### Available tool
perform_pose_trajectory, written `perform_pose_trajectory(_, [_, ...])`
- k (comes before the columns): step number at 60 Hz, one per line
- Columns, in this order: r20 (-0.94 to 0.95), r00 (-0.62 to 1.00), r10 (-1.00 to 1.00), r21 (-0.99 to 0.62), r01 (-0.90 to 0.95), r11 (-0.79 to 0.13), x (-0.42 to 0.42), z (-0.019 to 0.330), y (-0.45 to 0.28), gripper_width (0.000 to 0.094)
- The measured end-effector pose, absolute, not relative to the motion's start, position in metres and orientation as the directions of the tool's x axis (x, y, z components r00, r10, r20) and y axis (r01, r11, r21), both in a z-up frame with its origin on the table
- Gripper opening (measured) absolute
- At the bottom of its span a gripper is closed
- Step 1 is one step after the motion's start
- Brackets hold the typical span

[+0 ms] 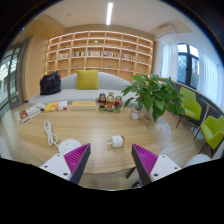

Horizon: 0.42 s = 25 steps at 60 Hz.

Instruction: Unplug charger

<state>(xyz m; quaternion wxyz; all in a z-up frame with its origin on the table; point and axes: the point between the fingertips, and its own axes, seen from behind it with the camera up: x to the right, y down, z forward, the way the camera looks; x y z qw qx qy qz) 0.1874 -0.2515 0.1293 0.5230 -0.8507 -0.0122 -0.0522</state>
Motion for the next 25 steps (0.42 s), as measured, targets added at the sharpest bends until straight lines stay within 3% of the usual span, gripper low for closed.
perform_pose_trajectory(25, [0.109, 0.994, 0.016, -0.89, 0.105, -0.443, 0.167, 0.149, -0.312, 0.0852])
